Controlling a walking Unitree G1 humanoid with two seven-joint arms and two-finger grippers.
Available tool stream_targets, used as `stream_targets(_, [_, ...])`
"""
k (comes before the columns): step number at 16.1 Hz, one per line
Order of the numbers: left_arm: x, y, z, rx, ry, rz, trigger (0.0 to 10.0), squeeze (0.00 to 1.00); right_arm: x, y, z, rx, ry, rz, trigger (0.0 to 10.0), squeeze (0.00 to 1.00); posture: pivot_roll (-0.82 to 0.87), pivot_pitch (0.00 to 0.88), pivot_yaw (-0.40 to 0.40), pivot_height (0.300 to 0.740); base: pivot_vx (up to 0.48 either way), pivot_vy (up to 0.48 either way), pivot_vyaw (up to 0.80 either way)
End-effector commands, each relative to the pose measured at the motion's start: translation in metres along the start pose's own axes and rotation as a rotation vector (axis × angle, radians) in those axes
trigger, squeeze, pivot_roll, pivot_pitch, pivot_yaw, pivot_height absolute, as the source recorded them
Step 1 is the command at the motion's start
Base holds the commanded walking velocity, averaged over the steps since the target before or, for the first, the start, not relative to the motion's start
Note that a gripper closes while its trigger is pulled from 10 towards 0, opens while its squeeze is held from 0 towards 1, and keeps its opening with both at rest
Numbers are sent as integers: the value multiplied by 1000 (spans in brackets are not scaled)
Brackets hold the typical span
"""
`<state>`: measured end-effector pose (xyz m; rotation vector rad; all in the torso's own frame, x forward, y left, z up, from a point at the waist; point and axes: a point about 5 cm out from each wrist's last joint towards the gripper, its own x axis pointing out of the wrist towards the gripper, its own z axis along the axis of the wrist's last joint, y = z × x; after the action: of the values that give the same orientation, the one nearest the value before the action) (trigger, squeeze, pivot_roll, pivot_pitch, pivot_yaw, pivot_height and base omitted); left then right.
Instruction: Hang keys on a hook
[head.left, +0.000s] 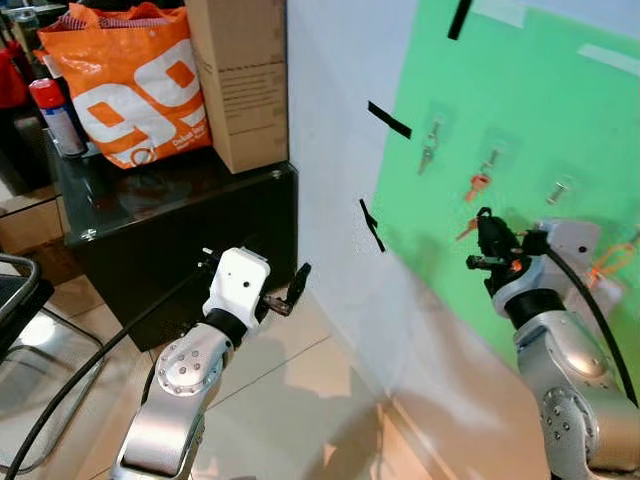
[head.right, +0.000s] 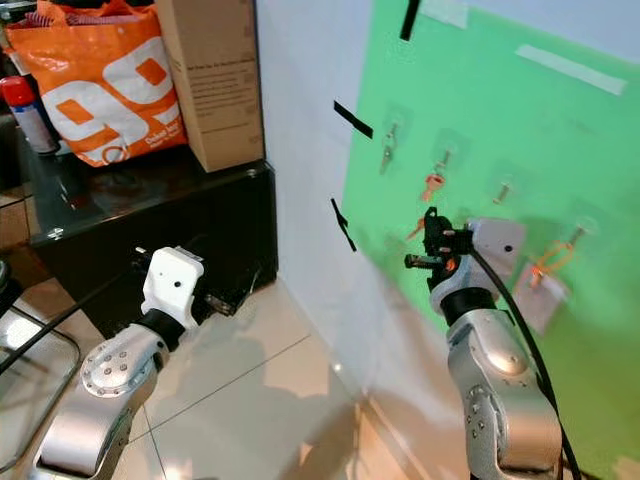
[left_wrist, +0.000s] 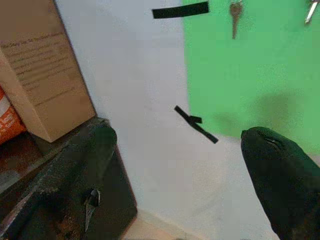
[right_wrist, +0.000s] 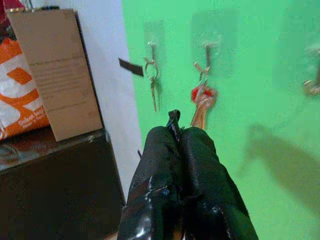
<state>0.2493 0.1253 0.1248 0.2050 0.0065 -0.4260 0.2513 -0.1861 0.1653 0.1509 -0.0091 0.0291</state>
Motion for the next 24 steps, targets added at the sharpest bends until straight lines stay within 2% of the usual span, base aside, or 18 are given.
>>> stream_targets(1, [2, -2, 4, -2, -10, -44, 10000, 0, 0, 0, 7, -2, -26, -2, 10000, 0, 0, 0, -13, 740, 0, 0, 0])
stream_targets(4, [7, -2, 9, 12, -29, -71, 10000, 0, 2, 1, 9, -11, -25, 1, 10000, 0, -5, 0, -5, 740, 0, 0, 0])
stream_targets(7, [11, 6, 8, 7, -28, -21, 10000, 0, -2, 3, 6, -16, -17, 10, 10000, 0, -24, 0, 14, 740, 0, 0, -800])
stream_targets(9, [17, 9, 8, -1, -32, 2, 10000, 0, -5, 4, 4, -10, -13, -2, 10000, 0, -29, 0, 15, 740, 0, 405, -800])
stream_targets(11, [22, 7, 8, 36, -21, 6, 10000, 0, -5, 6, 4, -7, -19, -3, 10000, 0, -33, 0, 24, 740, 0, -127, -800])
stream_targets(13, [24, 7, 10, 31, -25, 16, 10000, 0, -4, 8, 5, -6, -29, 4, 10000, 0, -29, 0, 25, 740, 0, -480, 0])
stream_targets(15, [26, 9, 12, -37, -34, 27, 10000, 0, -2, 10, 7, -4, -34, 12, 10000, 0, -26, 0, 26, 740, 0, -120, 0])
stream_targets(17, [27, 10, 16, 24, -25, 18, 10000, 0, 3, 13, 9, -4, -40, 25, 10000, 0, -21, 0, 29, 740, 0, 0, 0])
stream_targets(24, [29, 12, 20, 22, -50, 21, 10000, 0, 9, 20, 11, -1, -45, 54, 10000, 0, -19, 0, 31, 740, 0, 0, 0])
